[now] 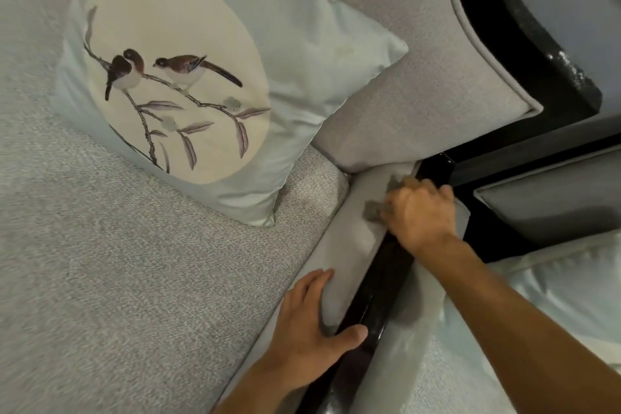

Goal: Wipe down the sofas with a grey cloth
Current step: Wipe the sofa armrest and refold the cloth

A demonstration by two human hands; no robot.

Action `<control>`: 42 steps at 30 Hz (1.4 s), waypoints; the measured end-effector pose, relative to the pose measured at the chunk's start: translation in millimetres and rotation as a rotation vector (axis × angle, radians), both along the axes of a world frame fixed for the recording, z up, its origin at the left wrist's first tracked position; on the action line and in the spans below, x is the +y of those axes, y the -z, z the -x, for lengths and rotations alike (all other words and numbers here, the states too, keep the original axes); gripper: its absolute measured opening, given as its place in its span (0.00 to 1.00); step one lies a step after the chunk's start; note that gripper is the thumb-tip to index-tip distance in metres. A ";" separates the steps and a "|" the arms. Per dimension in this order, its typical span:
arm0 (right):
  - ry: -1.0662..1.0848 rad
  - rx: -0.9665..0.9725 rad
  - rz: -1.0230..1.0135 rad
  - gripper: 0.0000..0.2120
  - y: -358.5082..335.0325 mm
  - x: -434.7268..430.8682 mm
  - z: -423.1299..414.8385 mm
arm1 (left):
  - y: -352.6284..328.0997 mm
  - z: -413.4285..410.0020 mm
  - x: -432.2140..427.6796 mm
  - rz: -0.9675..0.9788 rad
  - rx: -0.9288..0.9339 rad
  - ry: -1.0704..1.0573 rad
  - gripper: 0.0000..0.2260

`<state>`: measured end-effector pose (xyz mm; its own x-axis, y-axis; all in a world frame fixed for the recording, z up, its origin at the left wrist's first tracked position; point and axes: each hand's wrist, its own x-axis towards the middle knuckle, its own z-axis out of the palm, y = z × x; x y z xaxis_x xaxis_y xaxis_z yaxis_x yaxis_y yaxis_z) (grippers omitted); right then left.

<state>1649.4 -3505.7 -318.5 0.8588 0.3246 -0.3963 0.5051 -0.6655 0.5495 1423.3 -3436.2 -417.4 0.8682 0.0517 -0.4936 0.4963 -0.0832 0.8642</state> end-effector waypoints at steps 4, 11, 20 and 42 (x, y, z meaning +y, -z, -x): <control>-0.039 0.145 -0.073 0.16 -4.3 -2.2 21.7 | 1.9 0.6 -1.2 0.022 0.002 -0.020 0.48; -0.068 0.353 -0.071 0.16 -7.3 7.4 64.9 | -1.1 34.9 -4.7 0.042 0.091 -0.177 0.56; -0.261 0.588 -0.116 0.11 -5.2 12.8 147.9 | 0.6 77.1 -6.1 -0.066 0.112 -0.213 0.56; 0.004 -0.194 -0.141 0.10 17.6 -17.4 -62.6 | 5.4 56.7 -1.9 -0.085 0.073 -0.113 0.48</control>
